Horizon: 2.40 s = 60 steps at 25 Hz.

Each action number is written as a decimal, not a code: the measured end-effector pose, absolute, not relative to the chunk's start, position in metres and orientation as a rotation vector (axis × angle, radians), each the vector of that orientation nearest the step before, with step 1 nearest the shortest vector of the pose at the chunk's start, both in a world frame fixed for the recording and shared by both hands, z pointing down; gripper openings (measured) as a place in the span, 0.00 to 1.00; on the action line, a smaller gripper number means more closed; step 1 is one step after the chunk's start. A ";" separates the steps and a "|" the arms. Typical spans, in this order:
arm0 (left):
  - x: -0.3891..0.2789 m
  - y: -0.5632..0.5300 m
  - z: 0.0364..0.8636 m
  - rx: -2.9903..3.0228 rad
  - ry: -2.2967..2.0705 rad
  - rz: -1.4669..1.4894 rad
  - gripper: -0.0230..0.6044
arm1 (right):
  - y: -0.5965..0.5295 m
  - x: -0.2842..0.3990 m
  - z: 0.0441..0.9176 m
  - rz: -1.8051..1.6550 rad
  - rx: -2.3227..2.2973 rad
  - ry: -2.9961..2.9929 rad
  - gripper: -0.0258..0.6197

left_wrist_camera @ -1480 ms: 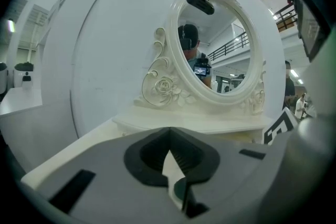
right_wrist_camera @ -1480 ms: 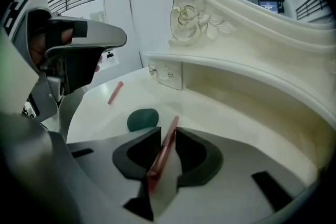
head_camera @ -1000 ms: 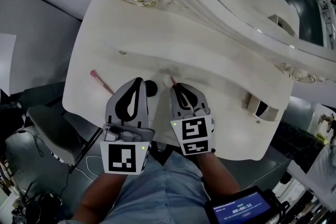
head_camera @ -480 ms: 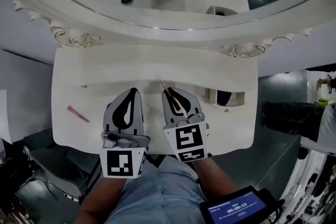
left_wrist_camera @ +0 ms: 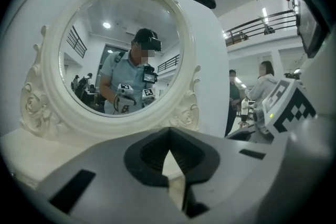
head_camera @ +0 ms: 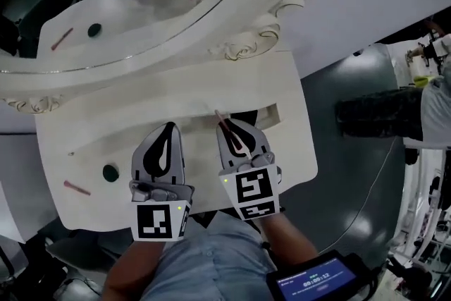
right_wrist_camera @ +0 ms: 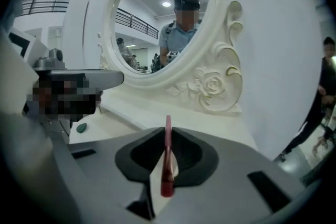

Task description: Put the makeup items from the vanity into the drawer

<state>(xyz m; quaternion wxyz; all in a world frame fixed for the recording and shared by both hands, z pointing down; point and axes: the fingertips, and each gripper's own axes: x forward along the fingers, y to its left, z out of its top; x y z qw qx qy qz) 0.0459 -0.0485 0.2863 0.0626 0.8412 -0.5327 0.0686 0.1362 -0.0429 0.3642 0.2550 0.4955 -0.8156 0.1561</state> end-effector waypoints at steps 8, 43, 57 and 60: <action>0.103 -0.058 0.312 2.563 -1.490 0.263 0.04 | -0.039 0.197 0.393 0.436 1.353 -2.128 0.10; 0.108 -0.072 0.340 2.417 -1.651 0.289 0.04 | -0.045 0.190 0.421 0.314 0.868 -2.256 0.24; -0.009 -0.022 0.300 2.092 -2.030 0.092 0.04 | -0.021 0.054 0.385 0.148 0.567 -2.438 0.23; -0.047 -0.004 0.294 2.004 -2.137 0.066 0.04 | -0.010 0.014 0.380 0.104 0.463 -2.473 0.23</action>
